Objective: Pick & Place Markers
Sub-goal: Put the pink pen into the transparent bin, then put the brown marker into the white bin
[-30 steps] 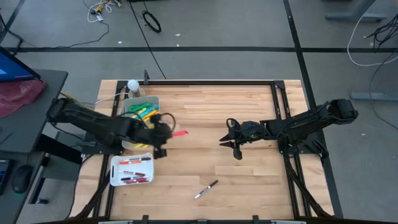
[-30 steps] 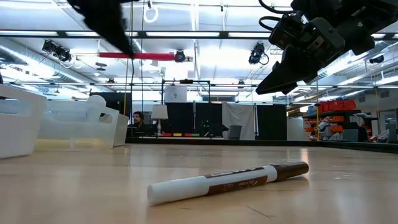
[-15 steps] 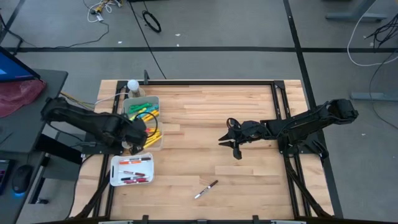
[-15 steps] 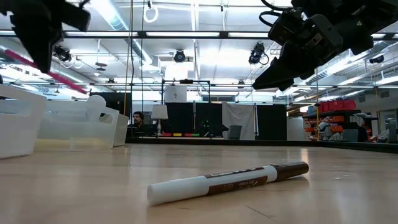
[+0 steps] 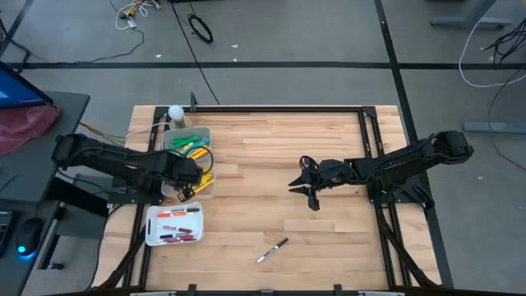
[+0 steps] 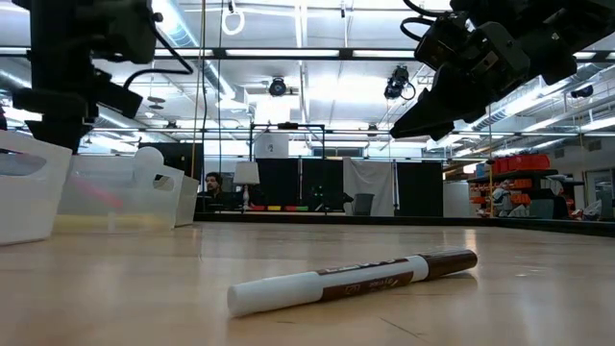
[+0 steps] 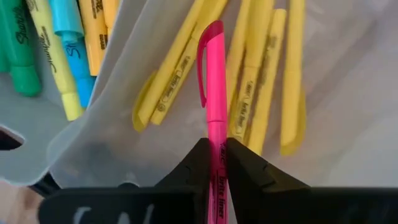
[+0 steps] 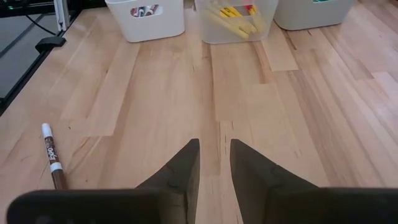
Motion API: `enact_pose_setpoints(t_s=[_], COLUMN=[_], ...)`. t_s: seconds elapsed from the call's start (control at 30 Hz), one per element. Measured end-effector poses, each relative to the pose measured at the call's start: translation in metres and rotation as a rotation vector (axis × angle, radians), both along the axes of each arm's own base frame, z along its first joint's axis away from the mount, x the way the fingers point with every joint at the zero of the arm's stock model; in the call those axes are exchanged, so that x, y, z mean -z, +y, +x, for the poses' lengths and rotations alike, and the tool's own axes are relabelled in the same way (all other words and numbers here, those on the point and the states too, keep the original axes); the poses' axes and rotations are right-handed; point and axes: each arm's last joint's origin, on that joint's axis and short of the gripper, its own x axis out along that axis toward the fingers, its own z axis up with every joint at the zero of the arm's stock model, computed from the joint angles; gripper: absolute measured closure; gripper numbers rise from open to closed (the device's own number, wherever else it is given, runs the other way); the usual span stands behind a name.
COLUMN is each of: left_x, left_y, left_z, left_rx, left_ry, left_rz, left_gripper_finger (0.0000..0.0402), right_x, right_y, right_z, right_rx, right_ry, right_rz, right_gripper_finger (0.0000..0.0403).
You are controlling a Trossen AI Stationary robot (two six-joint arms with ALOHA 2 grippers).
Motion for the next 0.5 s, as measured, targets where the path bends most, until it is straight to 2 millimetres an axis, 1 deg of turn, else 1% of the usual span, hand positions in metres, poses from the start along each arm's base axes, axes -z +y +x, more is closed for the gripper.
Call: enact_pose_setpoints(t_s=[0.13,0.23,0.5], left_x=[0.0066,0.0098,0.01], left_y=[0.0038,0.0051,0.0073], left_z=[0.0014,0.003,0.0033], left_rx=[0.069,0.131,0.115], left_ry=[-0.008,-0.018,-0.022], left_rz=[-0.026,-0.034,-0.07], left_gripper_finger=[0.036,0.0349,0.0319], right_x=[-0.0001,-0.0005,-0.0007], right_y=[0.0,0.0,0.0], right_z=[0.0,0.0003,0.0004], right_rx=[0.0,0.0,0.0], right_ry=[-0.001,-0.006,-0.009], right_rz=[0.0,0.001,0.002], right_gripper_finger=[0.0314,0.0314,0.0314])
